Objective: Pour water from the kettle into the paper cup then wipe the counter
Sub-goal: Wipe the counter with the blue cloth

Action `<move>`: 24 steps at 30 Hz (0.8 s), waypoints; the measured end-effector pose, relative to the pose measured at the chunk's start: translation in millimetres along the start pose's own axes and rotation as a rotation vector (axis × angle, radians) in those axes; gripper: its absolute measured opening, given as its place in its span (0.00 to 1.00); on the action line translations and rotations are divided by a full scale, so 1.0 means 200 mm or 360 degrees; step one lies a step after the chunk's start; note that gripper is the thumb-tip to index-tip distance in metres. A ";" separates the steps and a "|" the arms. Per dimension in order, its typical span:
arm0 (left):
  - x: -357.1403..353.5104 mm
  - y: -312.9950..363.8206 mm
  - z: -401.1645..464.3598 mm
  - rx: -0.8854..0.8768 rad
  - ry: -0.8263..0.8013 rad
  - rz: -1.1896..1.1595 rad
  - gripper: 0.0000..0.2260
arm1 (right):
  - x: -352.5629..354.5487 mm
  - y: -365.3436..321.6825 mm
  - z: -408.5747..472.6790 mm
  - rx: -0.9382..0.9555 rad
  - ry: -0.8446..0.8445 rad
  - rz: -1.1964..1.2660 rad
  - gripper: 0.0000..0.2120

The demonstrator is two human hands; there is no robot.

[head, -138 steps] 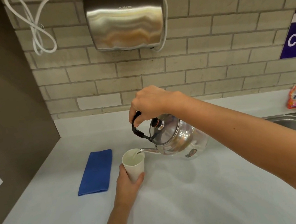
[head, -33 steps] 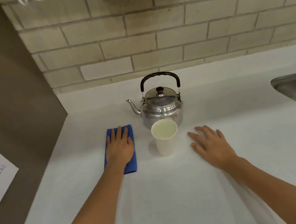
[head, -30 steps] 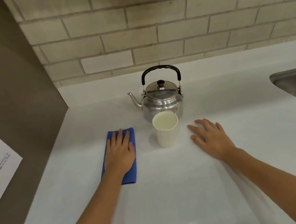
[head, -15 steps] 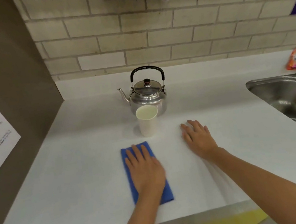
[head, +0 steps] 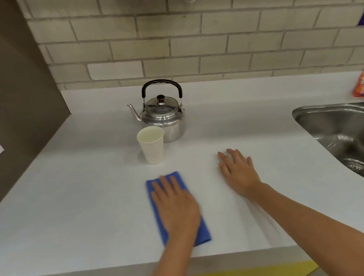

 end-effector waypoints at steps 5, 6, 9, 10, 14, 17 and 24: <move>-0.07 0.24 -0.02 -0.0285 -0.0126 -0.0055 0.25 | 0.08 0.12 0.06 0.0036 0.0030 -0.0064 0.22; -0.06 0.17 -0.03 -0.0238 -0.0093 -0.0040 0.24 | 0.10 0.14 0.08 0.0027 0.0045 -0.0083 0.21; -0.04 -0.01 -0.06 -0.0136 0.0016 0.0010 0.25 | 0.14 0.20 0.13 -0.0012 0.0044 -0.0115 0.21; -0.04 -0.01 -0.05 -0.0136 0.0022 0.0019 0.25 | 0.15 0.22 0.15 -0.0029 0.0038 -0.0119 0.21; -0.11 0.18 0.17 -0.0192 -0.0007 0.0023 0.25 | 0.18 0.31 0.20 -0.0094 0.0024 -0.0104 0.22; -0.19 0.44 0.51 -0.0265 -0.0072 -0.0022 0.25 | 0.18 0.36 0.25 -0.0128 0.0002 -0.0009 0.22; -0.36 0.86 1.03 -0.0464 -0.0195 -0.0040 0.24 | 0.19 0.39 0.39 -0.0046 0.0125 0.0091 0.22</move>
Point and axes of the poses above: each hand's wrist, its own z-axis towards the middle knuckle, its own x-axis out of the back of the hand, y = z × x, the point moved 5 cm from there along z, towards the middle knuckle, and after that the axes turned 14 degrees about -x, right-handed, at the moved point
